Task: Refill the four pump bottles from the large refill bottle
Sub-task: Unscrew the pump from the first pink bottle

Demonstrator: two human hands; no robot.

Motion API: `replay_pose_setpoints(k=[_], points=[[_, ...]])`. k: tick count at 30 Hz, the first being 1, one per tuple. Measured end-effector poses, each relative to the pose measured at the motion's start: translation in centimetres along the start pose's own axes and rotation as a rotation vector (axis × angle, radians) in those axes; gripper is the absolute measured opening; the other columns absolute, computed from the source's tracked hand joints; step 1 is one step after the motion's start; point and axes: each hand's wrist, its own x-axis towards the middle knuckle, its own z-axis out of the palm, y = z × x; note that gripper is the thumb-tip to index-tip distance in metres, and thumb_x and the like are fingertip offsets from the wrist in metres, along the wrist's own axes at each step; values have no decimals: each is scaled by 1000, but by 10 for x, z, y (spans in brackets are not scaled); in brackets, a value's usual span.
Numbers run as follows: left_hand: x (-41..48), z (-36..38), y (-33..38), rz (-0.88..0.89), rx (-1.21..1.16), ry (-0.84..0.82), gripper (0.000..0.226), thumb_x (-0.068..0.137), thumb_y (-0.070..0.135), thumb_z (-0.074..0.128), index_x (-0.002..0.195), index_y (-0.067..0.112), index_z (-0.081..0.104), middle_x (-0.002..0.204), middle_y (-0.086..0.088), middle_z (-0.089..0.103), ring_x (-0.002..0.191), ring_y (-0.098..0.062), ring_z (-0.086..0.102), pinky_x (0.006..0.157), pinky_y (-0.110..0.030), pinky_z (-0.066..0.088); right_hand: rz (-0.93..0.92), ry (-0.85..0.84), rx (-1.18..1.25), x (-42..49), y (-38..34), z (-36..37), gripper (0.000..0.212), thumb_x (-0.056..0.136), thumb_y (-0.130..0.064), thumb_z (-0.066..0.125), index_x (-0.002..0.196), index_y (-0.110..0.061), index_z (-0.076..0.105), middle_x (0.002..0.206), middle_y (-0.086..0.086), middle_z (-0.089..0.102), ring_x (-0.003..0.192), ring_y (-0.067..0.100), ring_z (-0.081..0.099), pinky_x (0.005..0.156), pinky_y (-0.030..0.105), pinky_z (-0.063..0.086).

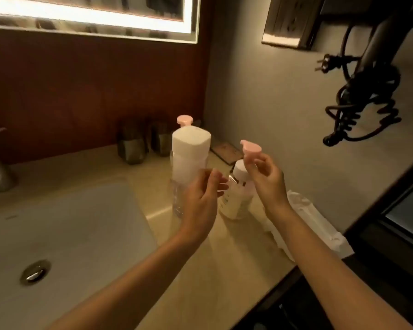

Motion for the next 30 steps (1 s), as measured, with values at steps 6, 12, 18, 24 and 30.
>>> replay_pose_setpoints(k=[6,12,18,24,30], points=[[-9,-10,-26,-66,68,-41,16,97,28,43,99,18,55,94,1,63,87,-8,63,79,-26,54,-92,-2,-77,2,10,7,26,86,-34,61,108,-19,59,99,-6,61,87,8,57,64,13,43],[-26,-44,-46,-73,200,-48,13,92,29,54,103,23,56,102,5,61,96,-9,60,87,-31,51,-152,-23,-52,-20,7,13,35,85,-33,63,110,-9,62,105,5,65,94,17,60,69,19,45],[-57,-81,-42,1,257,-123,43,84,31,65,122,25,44,116,8,56,105,-5,55,86,-21,48,-169,-149,9,-72,-6,28,34,85,-35,62,110,-12,61,102,1,63,91,14,58,73,25,47],[-105,-112,-38,80,427,-188,71,73,36,74,130,33,32,121,16,45,112,-2,46,85,-10,40,-192,-276,16,-130,-23,46,24,85,-36,60,105,-22,57,93,-17,60,86,1,58,67,11,46],[-155,-140,-26,60,331,-158,68,72,31,75,124,39,30,115,20,47,107,-1,48,78,-13,44,-224,-350,26,-191,-41,58,34,85,-37,61,112,-15,60,99,-7,63,88,4,59,71,15,48]])
